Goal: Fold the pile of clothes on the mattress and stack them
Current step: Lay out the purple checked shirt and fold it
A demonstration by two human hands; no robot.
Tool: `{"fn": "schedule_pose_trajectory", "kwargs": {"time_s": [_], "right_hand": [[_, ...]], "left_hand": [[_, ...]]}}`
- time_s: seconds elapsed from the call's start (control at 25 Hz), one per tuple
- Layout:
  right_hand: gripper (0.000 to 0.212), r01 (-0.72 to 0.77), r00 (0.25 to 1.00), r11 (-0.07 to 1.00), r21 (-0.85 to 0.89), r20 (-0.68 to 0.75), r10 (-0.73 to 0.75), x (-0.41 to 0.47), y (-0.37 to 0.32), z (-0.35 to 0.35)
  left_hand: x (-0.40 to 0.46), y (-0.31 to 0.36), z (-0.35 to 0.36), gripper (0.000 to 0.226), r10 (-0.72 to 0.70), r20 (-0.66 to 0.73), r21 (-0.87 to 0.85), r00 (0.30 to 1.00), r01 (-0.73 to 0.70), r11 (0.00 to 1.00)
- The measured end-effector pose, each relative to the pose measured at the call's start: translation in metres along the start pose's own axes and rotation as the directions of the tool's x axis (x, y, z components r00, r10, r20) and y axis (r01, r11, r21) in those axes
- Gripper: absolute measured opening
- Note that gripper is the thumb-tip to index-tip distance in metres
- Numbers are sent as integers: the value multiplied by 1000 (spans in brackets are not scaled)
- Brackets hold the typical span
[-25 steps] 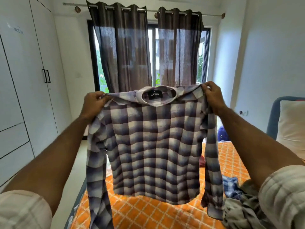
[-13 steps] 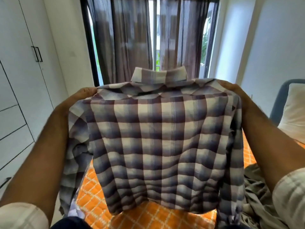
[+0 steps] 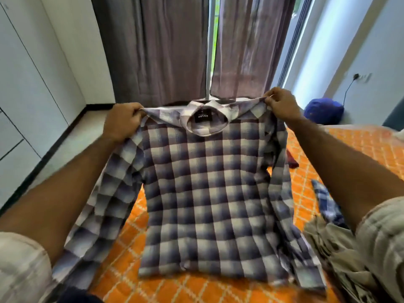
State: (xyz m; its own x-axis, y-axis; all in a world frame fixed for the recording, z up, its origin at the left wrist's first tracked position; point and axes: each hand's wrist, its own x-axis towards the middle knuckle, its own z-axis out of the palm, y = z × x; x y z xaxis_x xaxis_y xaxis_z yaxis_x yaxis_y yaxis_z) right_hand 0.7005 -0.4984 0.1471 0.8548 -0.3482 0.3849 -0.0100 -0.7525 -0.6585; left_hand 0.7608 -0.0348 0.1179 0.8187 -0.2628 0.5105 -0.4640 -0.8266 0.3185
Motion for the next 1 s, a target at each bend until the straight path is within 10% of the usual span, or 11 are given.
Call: {"fn": "schedule_pose_trajectory", "kwargs": {"time_s": [0.28, 0.48, 0.64, 0.84, 1.0], "right_hand": [[16, -124, 980, 957, -262, 118, 159, 30, 70, 120], [42, -294, 944, 941, 168, 205, 258, 59, 102, 169], [67, -239, 878, 962, 133, 452, 156, 5, 127, 197], [48, -207, 788, 974, -93, 574, 222, -120, 177, 196], [51, -119, 843, 931, -345, 460, 278, -195, 196, 170]], "left_hand": [[36, -32, 122, 29, -144, 105, 384, 984, 93, 919], [60, -44, 183, 45, -413, 164, -106, 896, 432, 896], [6, -43, 221, 86, -203, 483, -244, 852, 354, 903], [-113, -44, 266, 65, -133, 671, 121, 729, 69, 990], [-192, -10, 244, 70, -310, 548, 310, 777, 155, 938]]}}
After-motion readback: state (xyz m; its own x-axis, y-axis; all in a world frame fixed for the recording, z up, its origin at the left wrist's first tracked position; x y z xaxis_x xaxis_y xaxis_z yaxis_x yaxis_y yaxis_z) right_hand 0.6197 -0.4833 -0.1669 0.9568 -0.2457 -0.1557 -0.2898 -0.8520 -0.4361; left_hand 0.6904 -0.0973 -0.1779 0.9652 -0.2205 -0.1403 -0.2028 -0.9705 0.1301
